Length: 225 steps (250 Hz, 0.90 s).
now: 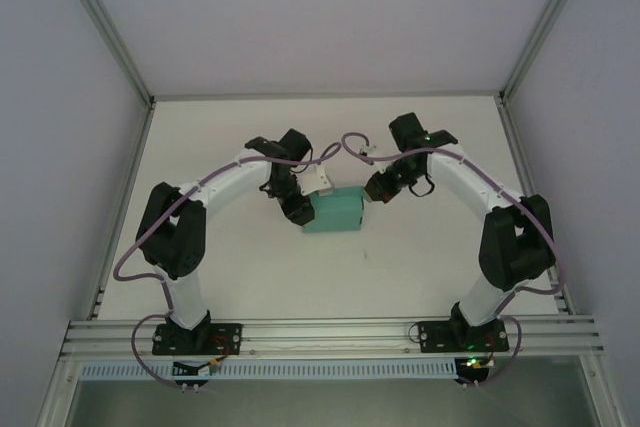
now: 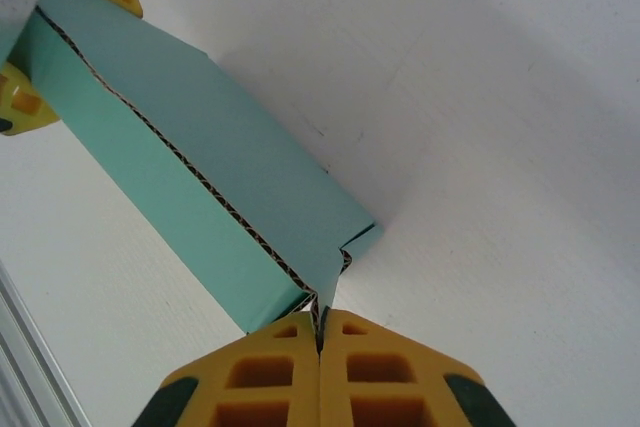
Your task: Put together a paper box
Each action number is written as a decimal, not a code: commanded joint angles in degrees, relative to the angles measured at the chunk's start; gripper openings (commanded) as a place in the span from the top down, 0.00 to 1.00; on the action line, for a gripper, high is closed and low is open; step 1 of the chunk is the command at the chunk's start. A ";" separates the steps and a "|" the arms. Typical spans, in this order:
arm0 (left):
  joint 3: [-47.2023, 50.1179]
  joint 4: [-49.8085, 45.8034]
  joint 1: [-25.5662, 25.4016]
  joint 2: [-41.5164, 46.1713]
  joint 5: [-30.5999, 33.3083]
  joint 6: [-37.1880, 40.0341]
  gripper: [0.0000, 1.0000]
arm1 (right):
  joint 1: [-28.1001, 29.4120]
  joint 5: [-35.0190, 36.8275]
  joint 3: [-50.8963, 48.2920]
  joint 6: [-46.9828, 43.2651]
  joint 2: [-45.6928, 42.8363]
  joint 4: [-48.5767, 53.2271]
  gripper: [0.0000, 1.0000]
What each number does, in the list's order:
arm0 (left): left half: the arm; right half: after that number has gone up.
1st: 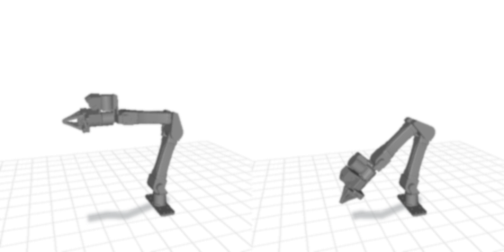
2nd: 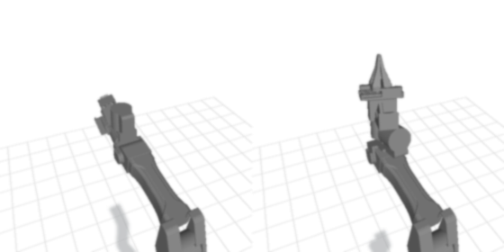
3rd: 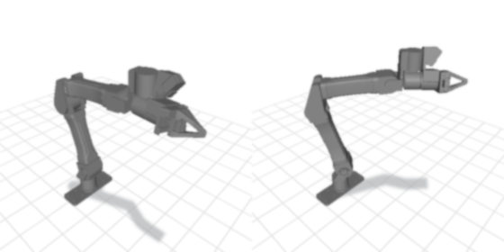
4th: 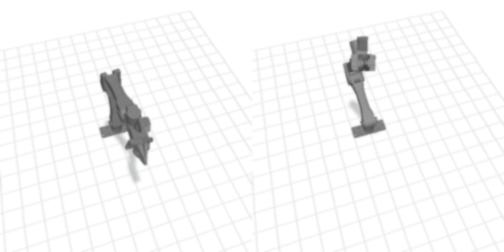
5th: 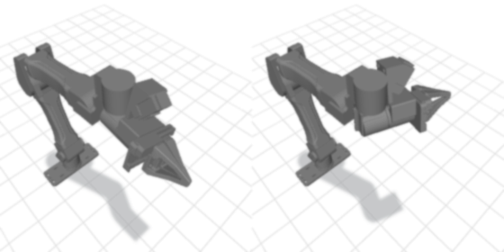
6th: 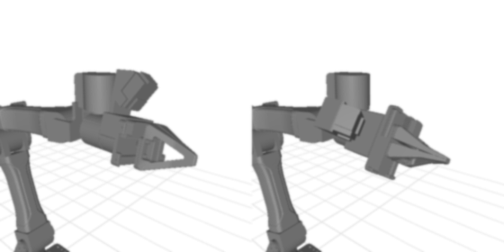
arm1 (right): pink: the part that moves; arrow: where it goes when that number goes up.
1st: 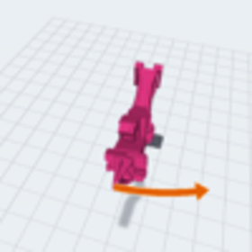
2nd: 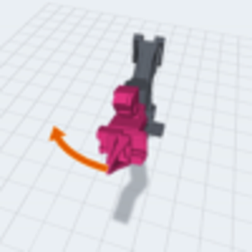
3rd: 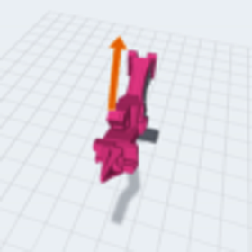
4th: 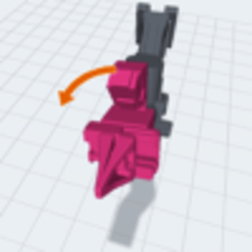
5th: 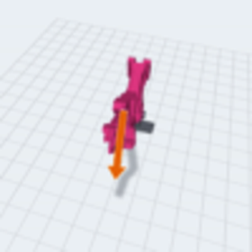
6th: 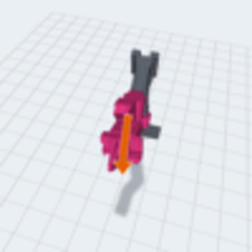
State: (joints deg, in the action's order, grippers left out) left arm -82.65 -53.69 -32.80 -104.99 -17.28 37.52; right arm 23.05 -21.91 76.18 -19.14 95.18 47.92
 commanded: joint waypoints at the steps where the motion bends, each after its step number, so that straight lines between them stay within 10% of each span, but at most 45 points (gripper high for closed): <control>1: 1.05 3.30 0.14 1.41 -0.20 -2.25 0.63 | 2.84 -1.76 -1.39 10.63 -0.43 -5.18 1.00; 98: 1.09 5.27 0.16 -0.35 1.32 -4.91 0.63 | 6.68 3.37 -13.47 36.75 -8.55 -22.08 1.00; 225: 2.46 6.29 0.16 0.05 2.75 -6.13 0.59 | 11.82 18.87 -25.24 30.17 -10.96 -30.68 1.00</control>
State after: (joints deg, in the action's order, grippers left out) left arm -81.25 -52.16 -32.36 -104.95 -15.77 33.41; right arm 31.99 -5.21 53.87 14.15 82.26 13.93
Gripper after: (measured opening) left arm 0.406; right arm 0.044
